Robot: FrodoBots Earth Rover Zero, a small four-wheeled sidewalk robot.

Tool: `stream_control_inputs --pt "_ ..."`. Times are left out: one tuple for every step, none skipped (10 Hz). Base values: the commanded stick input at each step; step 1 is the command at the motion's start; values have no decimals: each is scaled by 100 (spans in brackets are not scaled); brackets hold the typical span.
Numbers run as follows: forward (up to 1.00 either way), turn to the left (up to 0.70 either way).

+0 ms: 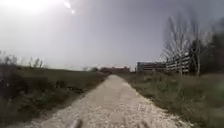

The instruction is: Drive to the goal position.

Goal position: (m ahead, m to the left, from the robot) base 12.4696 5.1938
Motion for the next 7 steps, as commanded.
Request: stream_control_inputs --pt "100 0" --pt "100 0" --pt "100 -6" --pt "100 -27" --pt "100 -38" --pt "100 -33" --pt "100 -28"
